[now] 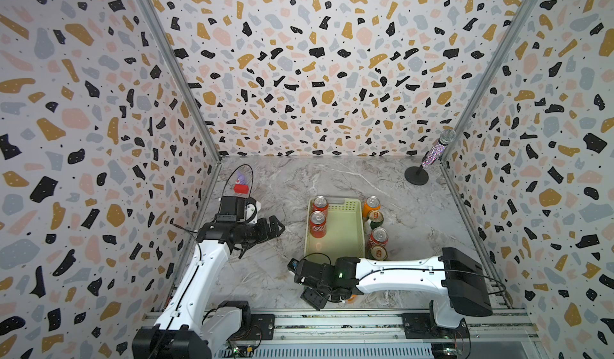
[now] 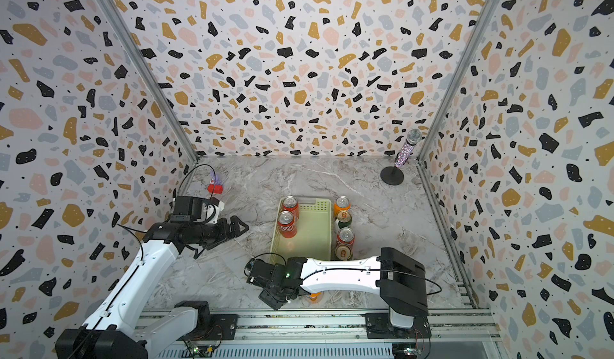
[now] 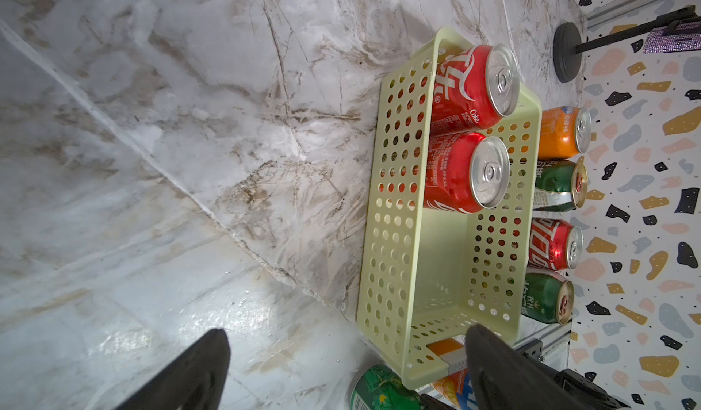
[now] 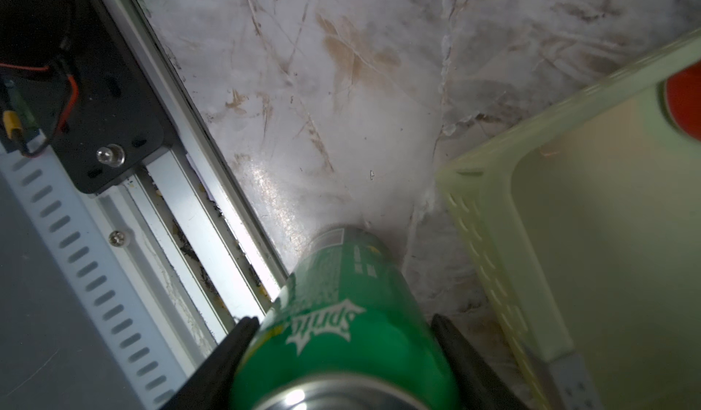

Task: Take out the drinks from the basket
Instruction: Place the drink at the center of the board.

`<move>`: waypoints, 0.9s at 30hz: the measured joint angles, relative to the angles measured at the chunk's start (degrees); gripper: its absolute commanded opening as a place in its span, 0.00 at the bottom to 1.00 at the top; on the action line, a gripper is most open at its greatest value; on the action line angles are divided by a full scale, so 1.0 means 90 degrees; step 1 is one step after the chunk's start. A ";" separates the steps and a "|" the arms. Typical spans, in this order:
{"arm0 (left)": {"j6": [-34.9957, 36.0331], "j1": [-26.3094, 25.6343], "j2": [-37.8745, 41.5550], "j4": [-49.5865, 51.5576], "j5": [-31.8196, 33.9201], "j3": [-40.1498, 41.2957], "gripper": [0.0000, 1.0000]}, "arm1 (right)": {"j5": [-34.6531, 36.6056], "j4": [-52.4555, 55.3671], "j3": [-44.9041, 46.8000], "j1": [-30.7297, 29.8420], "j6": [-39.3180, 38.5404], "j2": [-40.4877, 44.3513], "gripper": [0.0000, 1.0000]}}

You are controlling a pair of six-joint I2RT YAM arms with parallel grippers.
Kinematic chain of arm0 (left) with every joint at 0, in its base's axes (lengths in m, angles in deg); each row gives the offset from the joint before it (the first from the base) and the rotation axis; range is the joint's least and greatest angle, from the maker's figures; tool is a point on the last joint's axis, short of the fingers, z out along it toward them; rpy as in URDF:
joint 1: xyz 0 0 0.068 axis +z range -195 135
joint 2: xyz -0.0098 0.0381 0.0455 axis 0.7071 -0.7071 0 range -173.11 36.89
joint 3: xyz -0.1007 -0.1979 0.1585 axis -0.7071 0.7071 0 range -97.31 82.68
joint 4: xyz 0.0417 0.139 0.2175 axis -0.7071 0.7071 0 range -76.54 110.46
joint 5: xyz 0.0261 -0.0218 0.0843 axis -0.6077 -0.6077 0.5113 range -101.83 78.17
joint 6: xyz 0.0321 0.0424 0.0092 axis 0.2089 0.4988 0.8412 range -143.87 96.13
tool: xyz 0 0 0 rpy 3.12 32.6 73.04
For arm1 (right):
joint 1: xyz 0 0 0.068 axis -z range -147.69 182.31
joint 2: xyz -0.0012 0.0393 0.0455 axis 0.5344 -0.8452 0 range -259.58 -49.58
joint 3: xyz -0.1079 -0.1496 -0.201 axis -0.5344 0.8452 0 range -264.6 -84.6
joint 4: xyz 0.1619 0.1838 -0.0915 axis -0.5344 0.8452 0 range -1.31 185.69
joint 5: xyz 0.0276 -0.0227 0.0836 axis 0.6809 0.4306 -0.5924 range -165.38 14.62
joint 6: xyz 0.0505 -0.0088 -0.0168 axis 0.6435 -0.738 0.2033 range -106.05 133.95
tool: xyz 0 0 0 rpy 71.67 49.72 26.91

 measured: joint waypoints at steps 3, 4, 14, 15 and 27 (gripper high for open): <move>0.0000 0.0000 0.0000 0.0000 0.0000 0.0000 1.00 | 0.0044 -0.0024 0.0000 0.0000 0.0017 -0.0017 0.21; 0.0000 0.0000 0.0000 0.0000 0.0000 0.0000 1.00 | 0.0073 -0.0027 0.0000 0.0000 0.0024 -0.0019 0.21; 0.0000 0.0000 0.0000 0.0000 0.0000 0.0000 1.00 | 0.0206 -0.0056 0.0000 -0.0024 0.0066 -0.0044 0.33; 0.0000 0.0000 0.0000 0.0000 0.0000 0.0000 1.00 | 0.0204 -0.0056 0.0000 -0.0024 0.0068 -0.0046 0.39; 0.0000 0.0000 0.0000 0.0000 0.0000 0.0000 1.00 | 0.0175 -0.0056 -0.0002 -0.0024 0.0085 -0.0049 0.73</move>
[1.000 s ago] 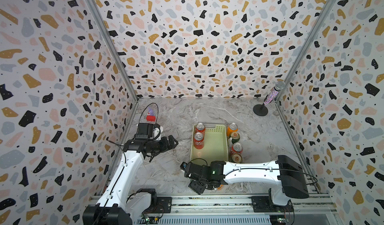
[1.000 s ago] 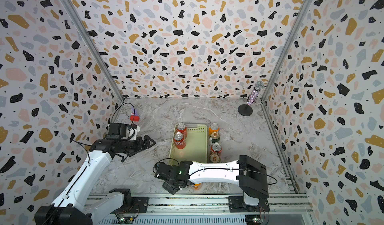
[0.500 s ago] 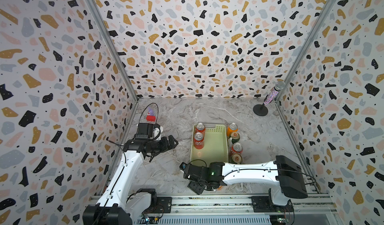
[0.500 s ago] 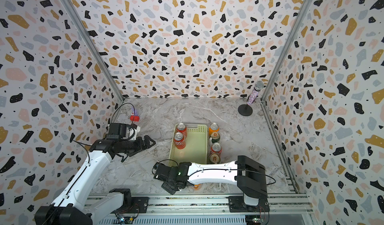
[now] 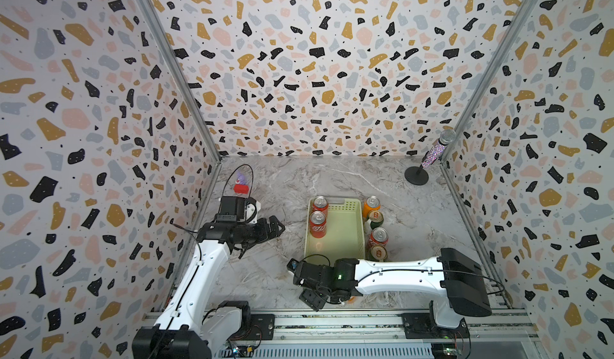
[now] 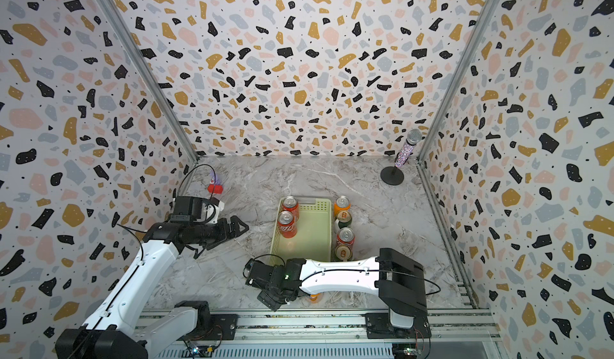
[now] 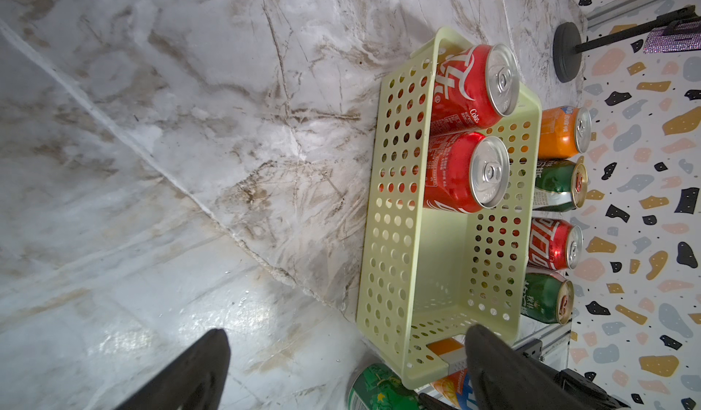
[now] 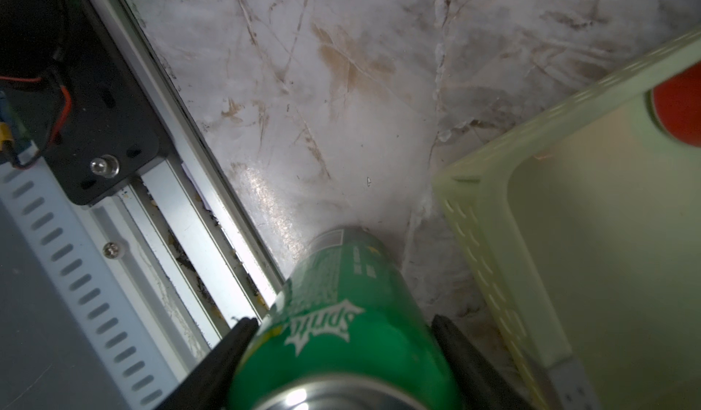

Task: Take out the drinks from the basket
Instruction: Place the drink at the center of the board, then pick up the drink from the basket.

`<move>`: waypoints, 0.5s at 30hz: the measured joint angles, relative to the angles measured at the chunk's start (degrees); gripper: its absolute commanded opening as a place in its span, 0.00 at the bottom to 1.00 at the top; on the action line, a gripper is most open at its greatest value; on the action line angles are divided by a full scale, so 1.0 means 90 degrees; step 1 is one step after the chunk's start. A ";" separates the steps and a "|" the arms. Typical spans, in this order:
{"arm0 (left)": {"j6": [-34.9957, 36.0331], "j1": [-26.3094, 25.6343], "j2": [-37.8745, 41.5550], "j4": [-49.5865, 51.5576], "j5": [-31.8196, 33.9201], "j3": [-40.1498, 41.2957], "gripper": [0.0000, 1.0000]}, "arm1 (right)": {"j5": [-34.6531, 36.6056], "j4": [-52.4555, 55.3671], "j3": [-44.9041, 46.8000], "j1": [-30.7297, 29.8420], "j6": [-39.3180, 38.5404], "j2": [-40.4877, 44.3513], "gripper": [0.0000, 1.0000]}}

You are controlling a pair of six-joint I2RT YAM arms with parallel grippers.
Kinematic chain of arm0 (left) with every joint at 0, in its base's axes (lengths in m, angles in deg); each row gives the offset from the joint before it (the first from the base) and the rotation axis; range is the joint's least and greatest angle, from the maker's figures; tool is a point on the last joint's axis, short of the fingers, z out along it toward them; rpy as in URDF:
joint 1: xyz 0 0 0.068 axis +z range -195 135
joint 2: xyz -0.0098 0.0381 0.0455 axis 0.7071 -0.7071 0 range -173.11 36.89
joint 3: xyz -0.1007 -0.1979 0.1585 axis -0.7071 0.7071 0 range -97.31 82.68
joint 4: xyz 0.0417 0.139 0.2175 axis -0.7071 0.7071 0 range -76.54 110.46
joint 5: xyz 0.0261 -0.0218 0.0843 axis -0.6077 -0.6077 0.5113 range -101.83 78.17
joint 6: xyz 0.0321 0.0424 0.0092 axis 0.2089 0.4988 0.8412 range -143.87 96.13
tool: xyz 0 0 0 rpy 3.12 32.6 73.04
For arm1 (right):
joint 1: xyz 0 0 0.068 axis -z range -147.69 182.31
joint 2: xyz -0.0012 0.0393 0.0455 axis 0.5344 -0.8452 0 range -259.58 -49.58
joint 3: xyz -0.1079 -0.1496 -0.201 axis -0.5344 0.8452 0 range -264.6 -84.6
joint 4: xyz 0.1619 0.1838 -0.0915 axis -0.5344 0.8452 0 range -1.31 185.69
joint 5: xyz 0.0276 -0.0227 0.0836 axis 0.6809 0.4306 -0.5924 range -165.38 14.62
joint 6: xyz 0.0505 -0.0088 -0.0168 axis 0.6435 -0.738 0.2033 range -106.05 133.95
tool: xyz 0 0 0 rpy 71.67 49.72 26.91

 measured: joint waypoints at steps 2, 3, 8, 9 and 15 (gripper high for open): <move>0.0002 0.0000 0.0000 0.0000 0.0000 0.0000 1.00 | 0.0005 0.0005 0.0000 0.0000 0.0024 0.0000 0.76; 0.0002 0.0000 0.0002 0.0000 0.0002 0.0000 1.00 | 0.0012 0.0005 0.0000 0.0000 0.0039 0.0000 0.77; 0.0010 0.0000 0.0034 0.0002 0.0049 0.0000 1.00 | 0.0112 0.0070 -0.0044 0.0000 0.0061 0.0022 0.83; 0.0015 0.0002 0.0046 0.0002 0.0051 0.0000 1.00 | 0.0136 0.0104 -0.0083 0.0000 0.0063 0.0039 0.83; 0.0090 0.0158 0.0049 0.0005 -0.0107 0.0000 1.00 | 0.0423 0.0260 -0.0374 0.0000 0.0046 0.0398 0.88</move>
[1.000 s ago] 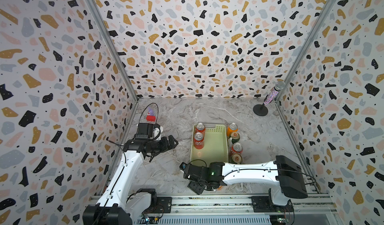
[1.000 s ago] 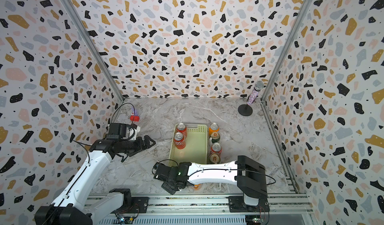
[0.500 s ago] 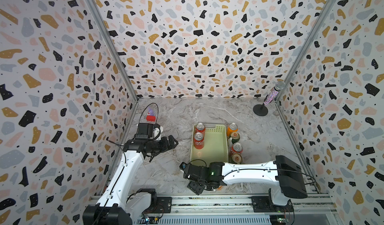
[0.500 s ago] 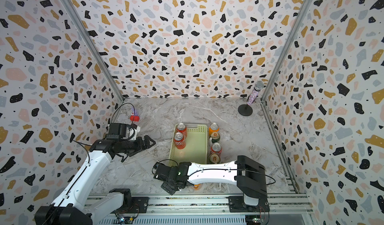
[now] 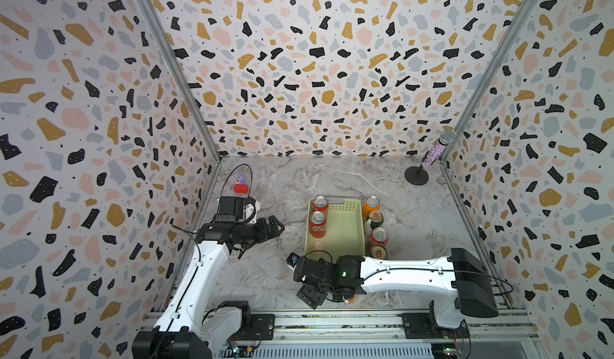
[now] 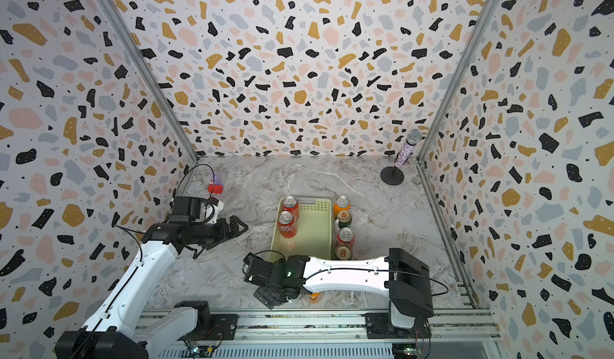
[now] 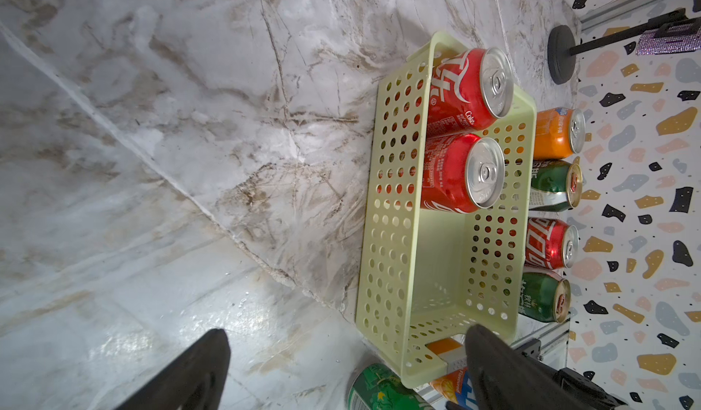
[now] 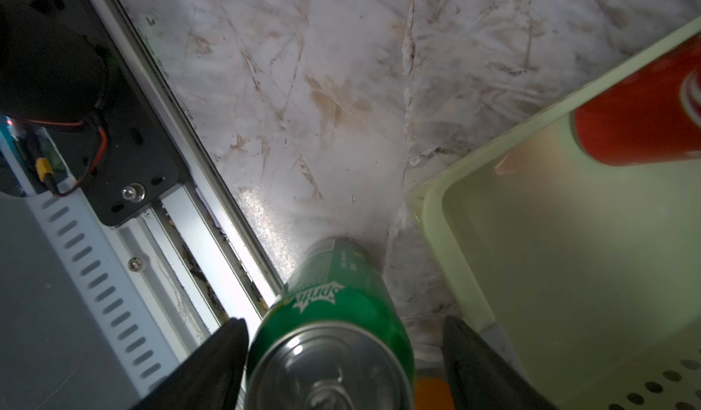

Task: Take out the drinks from the basket
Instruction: Pick up the drink from the basket.

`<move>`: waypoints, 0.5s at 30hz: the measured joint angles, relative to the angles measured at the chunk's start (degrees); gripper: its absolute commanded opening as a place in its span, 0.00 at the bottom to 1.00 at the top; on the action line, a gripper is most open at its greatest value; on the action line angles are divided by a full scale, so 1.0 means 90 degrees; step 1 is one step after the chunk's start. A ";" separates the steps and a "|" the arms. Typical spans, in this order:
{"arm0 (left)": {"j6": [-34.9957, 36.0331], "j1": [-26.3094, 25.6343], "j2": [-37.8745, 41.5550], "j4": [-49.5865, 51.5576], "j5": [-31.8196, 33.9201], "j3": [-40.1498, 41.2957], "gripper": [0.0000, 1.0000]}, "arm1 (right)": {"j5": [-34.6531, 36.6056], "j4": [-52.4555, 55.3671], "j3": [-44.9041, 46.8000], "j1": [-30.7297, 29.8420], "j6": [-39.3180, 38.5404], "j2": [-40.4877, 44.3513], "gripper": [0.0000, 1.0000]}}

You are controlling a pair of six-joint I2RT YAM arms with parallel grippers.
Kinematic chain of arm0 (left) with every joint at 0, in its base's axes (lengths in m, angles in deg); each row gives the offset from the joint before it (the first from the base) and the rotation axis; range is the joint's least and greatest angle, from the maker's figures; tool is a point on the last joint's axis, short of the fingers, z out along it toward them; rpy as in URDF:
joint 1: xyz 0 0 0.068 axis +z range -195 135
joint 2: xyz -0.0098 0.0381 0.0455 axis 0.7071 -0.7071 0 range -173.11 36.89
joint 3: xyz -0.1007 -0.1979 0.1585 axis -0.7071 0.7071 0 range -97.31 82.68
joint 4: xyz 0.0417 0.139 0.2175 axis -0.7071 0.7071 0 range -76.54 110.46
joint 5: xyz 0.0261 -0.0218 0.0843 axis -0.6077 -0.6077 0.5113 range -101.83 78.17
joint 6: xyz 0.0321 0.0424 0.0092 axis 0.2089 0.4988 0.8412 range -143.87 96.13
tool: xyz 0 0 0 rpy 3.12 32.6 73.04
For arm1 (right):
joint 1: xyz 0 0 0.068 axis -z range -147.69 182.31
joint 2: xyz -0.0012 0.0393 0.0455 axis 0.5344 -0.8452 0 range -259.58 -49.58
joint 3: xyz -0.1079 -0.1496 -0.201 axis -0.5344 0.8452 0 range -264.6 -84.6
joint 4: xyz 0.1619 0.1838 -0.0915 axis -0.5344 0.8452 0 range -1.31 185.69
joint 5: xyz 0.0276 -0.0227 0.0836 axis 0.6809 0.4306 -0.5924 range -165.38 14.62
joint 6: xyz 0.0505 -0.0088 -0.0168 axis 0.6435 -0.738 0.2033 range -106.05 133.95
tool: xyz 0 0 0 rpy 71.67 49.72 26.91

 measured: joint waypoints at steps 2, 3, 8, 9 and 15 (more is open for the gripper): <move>0.0022 0.0085 0.0000 0.0000 -0.0068 0.0000 1.00 | 0.0163 0.0053 -0.0104 0.0002 -0.0032 0.0175 0.90; 0.0029 0.0141 0.0000 0.0000 -0.0112 -0.0002 1.00 | 0.0279 0.0114 -0.0172 0.0007 -0.0051 0.0277 0.90; 0.0051 0.0357 0.0000 0.0000 -0.0189 -0.0002 1.00 | 0.0537 0.0308 -0.0515 0.0352 -0.0092 0.0712 0.90; 0.0051 0.0391 0.0000 0.0000 -0.0192 -0.0002 1.00 | 0.0532 0.0338 -0.0571 0.0534 -0.0085 0.0782 0.90; 0.0051 0.0440 0.0002 0.0000 -0.0253 -0.0002 1.00 | 0.0296 0.0415 -0.0755 0.1911 0.0053 0.0794 0.89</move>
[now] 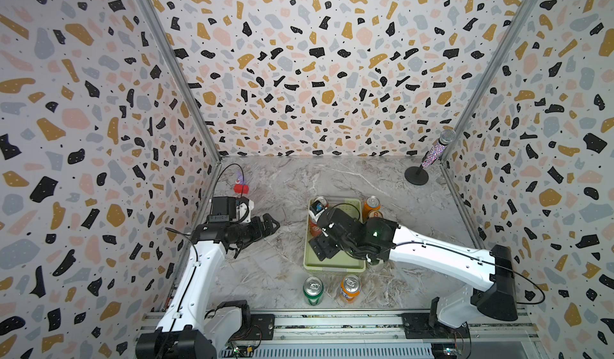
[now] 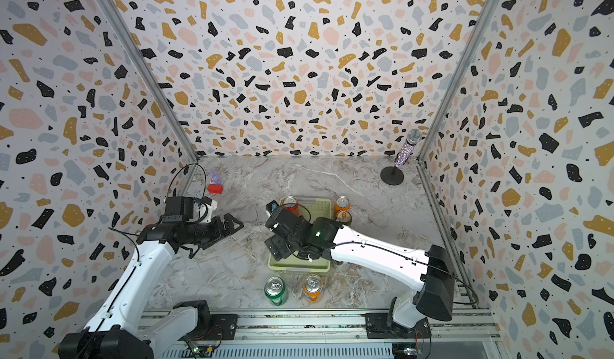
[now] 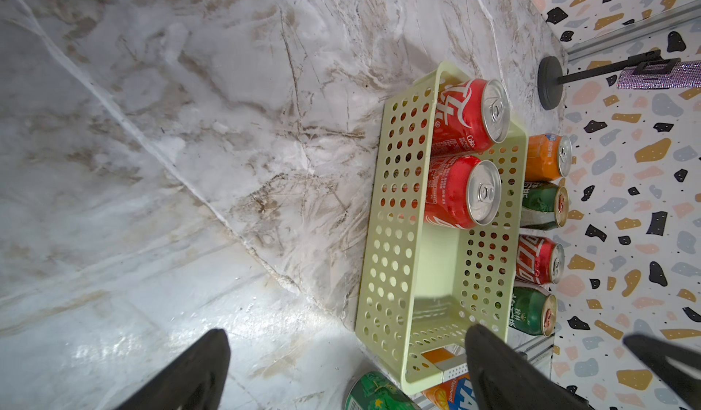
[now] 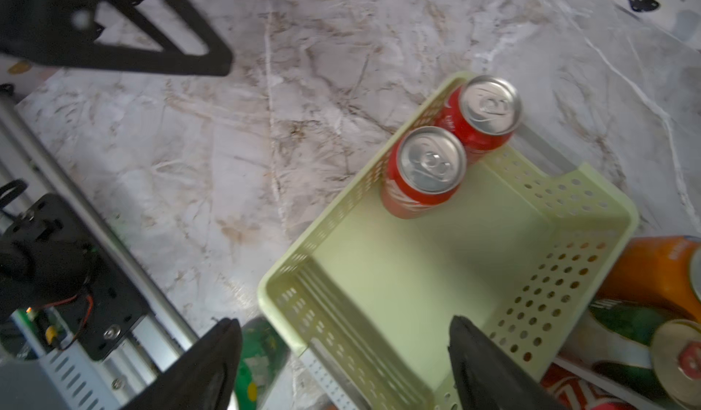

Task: Take out the drinks from the basket
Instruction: Pick up the drink from the basket.

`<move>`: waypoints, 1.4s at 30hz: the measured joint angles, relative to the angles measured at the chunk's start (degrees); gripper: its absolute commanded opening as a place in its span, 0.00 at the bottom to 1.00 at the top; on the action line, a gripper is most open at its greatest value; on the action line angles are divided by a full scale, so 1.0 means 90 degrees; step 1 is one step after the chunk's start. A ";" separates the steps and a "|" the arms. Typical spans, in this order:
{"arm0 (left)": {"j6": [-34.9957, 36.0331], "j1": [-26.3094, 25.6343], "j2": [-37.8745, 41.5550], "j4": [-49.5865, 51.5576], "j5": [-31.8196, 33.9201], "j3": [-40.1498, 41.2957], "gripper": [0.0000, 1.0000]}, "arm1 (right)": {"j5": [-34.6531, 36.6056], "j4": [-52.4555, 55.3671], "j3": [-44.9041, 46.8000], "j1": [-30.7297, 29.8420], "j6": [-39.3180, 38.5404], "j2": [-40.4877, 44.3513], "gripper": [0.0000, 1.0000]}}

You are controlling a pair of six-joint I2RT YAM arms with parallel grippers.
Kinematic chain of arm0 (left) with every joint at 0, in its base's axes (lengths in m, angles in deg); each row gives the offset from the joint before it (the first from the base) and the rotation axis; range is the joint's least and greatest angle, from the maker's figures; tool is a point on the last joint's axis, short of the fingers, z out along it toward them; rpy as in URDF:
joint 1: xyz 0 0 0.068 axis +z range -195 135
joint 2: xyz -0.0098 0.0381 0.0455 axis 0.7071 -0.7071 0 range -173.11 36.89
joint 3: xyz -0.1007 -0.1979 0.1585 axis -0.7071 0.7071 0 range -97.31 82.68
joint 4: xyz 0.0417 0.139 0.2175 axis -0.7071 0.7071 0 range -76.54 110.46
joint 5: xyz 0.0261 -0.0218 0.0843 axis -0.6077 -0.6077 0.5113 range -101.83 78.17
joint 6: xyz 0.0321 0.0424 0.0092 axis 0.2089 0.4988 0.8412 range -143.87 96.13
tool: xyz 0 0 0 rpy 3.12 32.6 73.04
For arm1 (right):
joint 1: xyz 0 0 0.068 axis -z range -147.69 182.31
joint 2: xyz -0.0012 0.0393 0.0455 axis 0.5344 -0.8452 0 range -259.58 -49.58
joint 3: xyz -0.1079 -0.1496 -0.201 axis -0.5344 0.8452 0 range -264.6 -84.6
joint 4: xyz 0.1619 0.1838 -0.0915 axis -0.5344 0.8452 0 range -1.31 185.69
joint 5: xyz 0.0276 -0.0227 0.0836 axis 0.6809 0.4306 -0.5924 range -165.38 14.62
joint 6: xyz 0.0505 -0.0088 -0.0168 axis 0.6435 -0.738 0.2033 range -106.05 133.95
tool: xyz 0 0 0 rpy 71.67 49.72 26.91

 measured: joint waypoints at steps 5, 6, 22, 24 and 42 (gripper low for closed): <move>0.0000 0.0000 0.0027 0.0000 -0.0032 0.0000 1.00 | -0.0321 0.0066 -0.0328 0.0899 -0.0005 -0.0607 0.89; 0.0000 0.0000 0.0024 0.0000 -0.0034 0.0000 1.00 | -0.0418 0.0087 -0.0420 0.1008 -0.0012 -0.0772 0.89; -0.0002 0.0000 0.0078 -0.0002 -0.0092 0.0000 1.00 | -0.1268 0.0296 -0.1894 0.1528 -0.0291 -0.2475 0.87; -0.0002 0.0000 0.0078 -0.0002 -0.0131 0.0000 1.00 | -0.1314 0.0333 -0.2011 0.1528 -0.0294 -0.2594 0.86; -0.0002 0.0000 0.0092 -0.0005 -0.0194 0.0000 1.00 | -0.1209 0.0561 -0.2319 0.1525 -0.0294 -0.3225 0.84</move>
